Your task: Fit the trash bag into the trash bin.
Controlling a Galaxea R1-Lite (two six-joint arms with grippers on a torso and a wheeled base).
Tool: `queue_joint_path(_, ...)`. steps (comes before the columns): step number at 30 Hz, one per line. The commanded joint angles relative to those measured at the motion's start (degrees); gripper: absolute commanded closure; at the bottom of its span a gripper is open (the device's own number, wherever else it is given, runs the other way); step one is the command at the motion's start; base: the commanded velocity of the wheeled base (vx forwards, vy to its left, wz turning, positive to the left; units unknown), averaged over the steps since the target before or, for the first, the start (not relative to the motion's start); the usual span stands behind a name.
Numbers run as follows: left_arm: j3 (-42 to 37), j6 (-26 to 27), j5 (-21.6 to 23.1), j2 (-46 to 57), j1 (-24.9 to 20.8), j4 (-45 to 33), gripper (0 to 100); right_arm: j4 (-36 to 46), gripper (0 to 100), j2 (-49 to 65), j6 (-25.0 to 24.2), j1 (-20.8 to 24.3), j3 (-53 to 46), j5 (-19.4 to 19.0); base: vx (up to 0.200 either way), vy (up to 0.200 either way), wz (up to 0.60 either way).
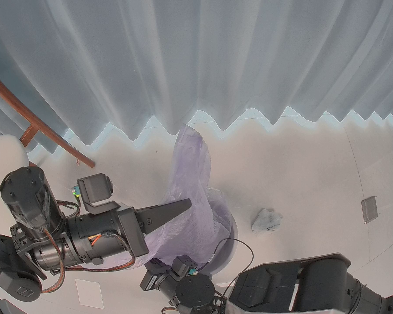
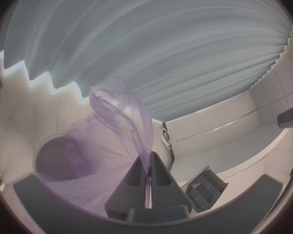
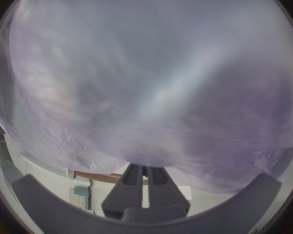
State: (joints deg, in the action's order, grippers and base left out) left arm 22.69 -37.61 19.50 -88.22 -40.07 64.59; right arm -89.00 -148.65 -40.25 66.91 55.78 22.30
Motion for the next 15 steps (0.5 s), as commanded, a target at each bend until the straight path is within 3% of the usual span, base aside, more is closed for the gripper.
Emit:
queue_joint_path(1,-0.01,0.08,-0.08,0.07,-0.01,0.01,100,-1.00,100,4.86,-0.09,-0.47,-5.42,0.73,0.000,0.000,0.00)
queue_joint_path(8,0.08,0.17,-2.01,-0.02,-0.71,0.01,100,-1.00,100,6.80,-0.09,-1.26,-9.11,2.84,0.000,0.000,0.00)
queue_joint_path(15,-0.01,0.17,-2.01,0.07,-0.97,0.01,100,-1.00,100,7.68,0.00,-7.41,-9.11,4.86,0.000,0.000,0.00)
